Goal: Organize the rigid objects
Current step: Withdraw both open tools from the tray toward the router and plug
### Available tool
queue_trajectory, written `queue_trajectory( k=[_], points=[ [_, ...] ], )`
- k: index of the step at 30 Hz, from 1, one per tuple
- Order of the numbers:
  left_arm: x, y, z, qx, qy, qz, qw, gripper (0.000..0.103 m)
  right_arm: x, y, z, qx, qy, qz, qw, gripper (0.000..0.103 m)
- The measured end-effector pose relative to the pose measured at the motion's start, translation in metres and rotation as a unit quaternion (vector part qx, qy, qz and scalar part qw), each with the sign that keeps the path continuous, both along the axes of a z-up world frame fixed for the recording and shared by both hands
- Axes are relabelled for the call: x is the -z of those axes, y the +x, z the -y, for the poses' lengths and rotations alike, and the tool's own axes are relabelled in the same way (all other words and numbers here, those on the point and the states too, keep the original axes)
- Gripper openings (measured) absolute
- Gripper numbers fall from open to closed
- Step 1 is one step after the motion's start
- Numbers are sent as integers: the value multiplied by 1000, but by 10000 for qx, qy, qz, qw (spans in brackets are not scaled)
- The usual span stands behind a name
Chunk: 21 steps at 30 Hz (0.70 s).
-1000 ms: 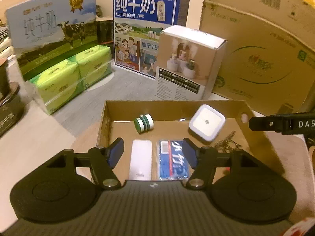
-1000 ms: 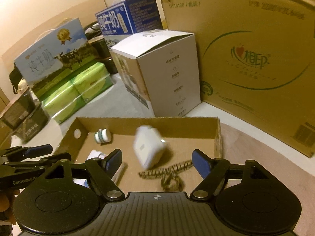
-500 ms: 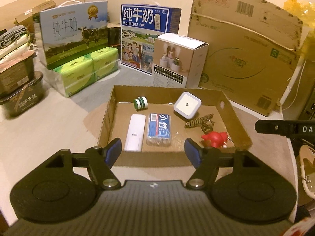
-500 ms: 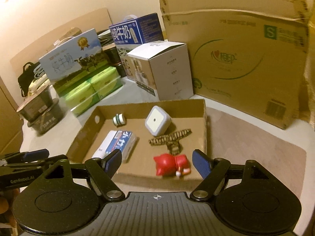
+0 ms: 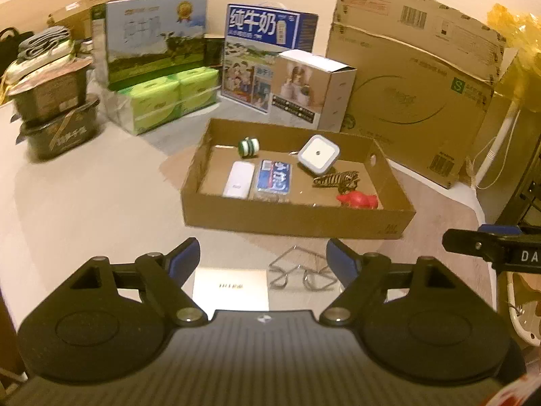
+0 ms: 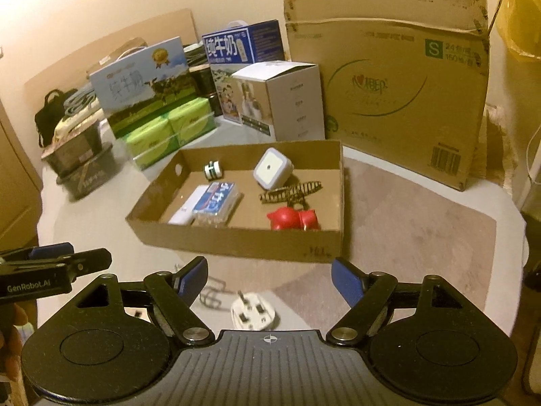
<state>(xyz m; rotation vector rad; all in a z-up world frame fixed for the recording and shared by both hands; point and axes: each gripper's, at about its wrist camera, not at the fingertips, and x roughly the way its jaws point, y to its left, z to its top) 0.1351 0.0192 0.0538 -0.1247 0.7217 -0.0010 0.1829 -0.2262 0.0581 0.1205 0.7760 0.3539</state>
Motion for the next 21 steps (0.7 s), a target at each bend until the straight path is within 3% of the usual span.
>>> queue_trajectory(
  k=[21],
  points=[
    [39, -66, -7, -147, 155, -276, 9994, 83, 50, -76, 0, -27, -86, -169, 9998, 82]
  ],
)
